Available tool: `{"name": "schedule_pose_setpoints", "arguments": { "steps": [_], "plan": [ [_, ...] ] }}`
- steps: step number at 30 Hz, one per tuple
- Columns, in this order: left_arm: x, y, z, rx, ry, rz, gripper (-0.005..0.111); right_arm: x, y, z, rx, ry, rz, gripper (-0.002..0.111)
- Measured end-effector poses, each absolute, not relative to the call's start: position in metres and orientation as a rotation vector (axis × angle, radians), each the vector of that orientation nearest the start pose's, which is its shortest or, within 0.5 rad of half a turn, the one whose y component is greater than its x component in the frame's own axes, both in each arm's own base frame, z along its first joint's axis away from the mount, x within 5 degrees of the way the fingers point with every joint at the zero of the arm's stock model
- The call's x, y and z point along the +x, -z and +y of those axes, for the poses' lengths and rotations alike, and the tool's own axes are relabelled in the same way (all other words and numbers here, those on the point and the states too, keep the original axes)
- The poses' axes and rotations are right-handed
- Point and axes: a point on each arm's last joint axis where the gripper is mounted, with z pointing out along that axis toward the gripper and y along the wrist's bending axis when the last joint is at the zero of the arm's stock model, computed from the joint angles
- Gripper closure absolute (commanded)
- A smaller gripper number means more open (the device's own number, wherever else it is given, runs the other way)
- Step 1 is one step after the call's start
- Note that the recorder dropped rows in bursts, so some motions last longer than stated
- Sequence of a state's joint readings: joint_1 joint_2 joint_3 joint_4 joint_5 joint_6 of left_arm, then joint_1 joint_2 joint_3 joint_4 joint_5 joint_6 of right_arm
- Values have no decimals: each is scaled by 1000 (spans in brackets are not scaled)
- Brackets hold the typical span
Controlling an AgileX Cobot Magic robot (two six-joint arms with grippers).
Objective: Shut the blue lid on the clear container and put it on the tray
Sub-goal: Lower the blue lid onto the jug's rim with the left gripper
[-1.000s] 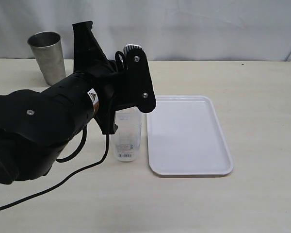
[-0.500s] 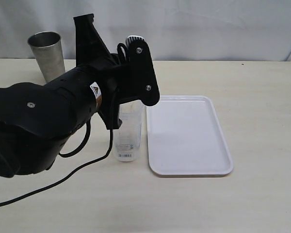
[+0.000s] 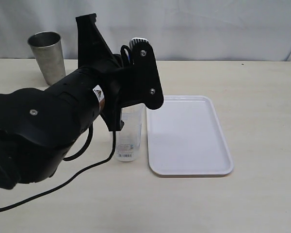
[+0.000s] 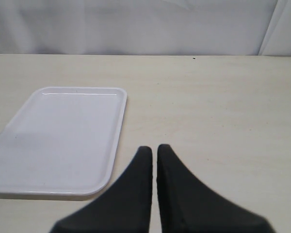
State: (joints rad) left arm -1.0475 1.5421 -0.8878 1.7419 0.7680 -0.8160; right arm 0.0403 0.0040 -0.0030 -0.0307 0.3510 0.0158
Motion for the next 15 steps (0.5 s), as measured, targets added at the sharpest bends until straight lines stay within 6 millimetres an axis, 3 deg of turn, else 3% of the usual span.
{"name": "schedule_pose_setpoints", "arguments": {
  "steps": [15],
  "plan": [
    [194, -266, -254, 1356, -691, 1334, 107, 53, -182, 1, -41, -9, 1835, 104]
  ]
}}
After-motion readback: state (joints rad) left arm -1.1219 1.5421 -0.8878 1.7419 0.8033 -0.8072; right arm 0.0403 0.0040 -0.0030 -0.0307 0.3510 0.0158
